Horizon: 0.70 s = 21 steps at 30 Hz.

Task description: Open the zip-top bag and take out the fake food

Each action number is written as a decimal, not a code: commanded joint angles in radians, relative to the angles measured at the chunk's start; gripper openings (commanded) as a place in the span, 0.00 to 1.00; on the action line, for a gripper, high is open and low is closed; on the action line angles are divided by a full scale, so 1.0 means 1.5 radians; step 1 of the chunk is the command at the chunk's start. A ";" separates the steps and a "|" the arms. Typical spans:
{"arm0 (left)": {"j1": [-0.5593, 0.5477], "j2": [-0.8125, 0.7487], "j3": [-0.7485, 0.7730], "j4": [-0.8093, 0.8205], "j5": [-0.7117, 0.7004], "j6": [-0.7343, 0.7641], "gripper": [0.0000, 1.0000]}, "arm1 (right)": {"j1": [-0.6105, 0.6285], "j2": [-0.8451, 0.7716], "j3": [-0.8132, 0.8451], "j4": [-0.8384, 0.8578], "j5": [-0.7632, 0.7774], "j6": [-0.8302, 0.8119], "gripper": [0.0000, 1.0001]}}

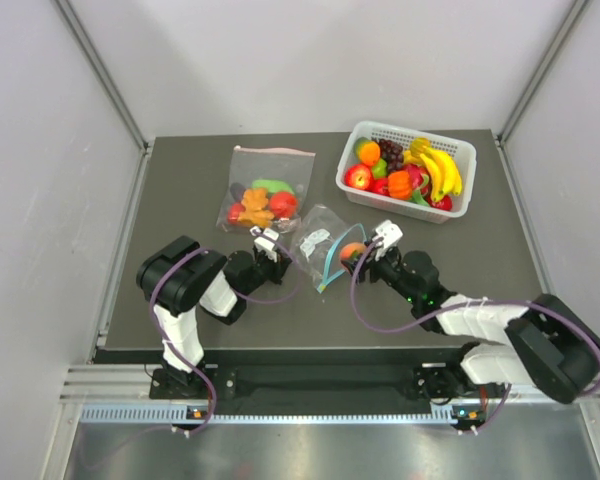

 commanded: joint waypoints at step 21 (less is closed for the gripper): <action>0.003 0.007 -0.017 0.169 -0.008 0.001 0.00 | -0.203 -0.071 0.147 -0.032 0.000 0.046 0.25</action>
